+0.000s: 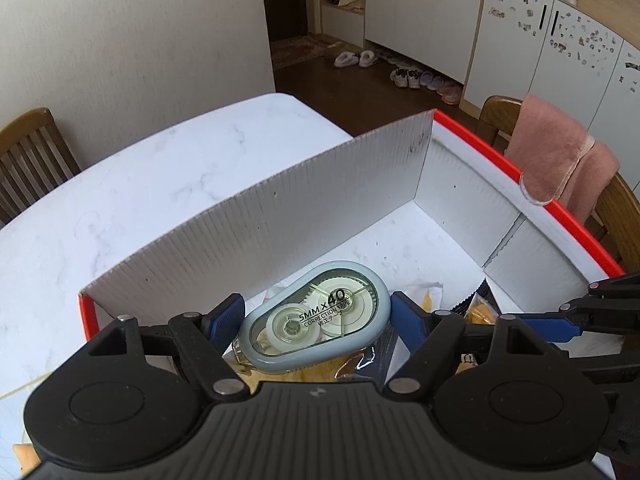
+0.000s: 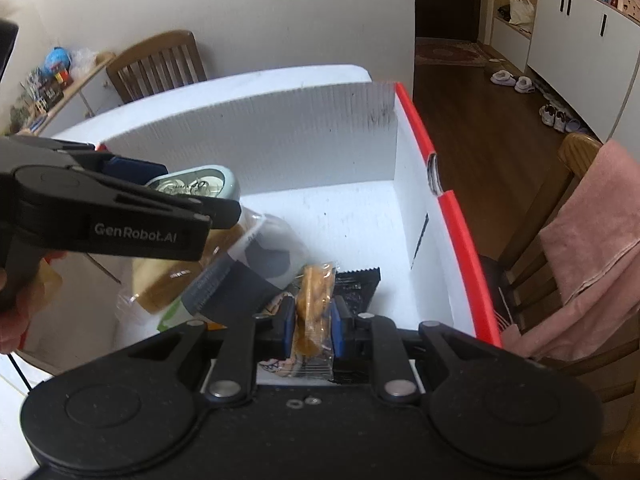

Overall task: Organize objects
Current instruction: 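Carry the correction tape and snack packet into the red shoebox with both tools, then open both tools to drop the correction tape and snack packet in the box, then withdraw both tools from the box back toward the remaining items, then grasp the pink folded packet with the left tool while the right tool grasps the red horse keychain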

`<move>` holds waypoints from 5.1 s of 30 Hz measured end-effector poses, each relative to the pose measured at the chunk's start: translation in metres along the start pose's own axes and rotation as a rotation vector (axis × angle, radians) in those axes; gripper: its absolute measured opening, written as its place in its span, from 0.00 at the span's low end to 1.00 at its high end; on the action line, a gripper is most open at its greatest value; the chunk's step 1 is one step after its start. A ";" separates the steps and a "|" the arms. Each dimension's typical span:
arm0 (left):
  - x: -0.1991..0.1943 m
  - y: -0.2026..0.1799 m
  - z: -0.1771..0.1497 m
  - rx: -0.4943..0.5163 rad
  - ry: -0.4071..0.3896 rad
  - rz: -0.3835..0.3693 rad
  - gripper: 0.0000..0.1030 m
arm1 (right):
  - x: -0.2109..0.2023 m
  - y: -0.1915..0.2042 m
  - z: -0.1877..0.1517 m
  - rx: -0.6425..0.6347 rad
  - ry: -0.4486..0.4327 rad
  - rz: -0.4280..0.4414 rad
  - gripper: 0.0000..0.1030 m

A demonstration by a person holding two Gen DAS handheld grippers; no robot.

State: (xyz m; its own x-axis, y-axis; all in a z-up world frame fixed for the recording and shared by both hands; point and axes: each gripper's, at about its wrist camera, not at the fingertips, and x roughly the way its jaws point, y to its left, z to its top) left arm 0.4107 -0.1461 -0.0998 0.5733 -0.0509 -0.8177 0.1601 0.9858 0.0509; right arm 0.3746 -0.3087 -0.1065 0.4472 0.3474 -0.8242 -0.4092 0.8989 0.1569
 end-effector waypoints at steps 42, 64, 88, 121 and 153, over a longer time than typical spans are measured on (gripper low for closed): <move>-0.076 0.008 -0.029 0.034 -0.110 -0.084 0.76 | -0.043 0.014 -0.005 -0.046 -0.081 0.008 0.38; -0.150 0.058 -0.090 0.001 -0.203 -0.142 0.81 | -0.087 0.085 -0.021 -0.067 -0.153 0.040 0.57; -0.186 0.186 -0.184 -0.152 -0.202 -0.116 0.91 | -0.071 0.201 -0.039 -0.086 -0.134 0.057 0.97; -0.112 0.307 -0.264 -0.193 -0.106 -0.006 1.00 | 0.035 0.320 -0.055 -0.182 0.069 0.021 0.94; -0.080 0.296 -0.248 -0.046 -0.140 -0.014 0.44 | 0.072 0.345 -0.052 -0.253 0.100 -0.006 0.61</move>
State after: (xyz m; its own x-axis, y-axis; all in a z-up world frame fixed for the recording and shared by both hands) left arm 0.2130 0.1891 -0.1617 0.6785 -0.0835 -0.7298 0.1339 0.9909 0.0111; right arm 0.2244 0.0128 -0.1400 0.3751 0.3027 -0.8762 -0.5980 0.8012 0.0208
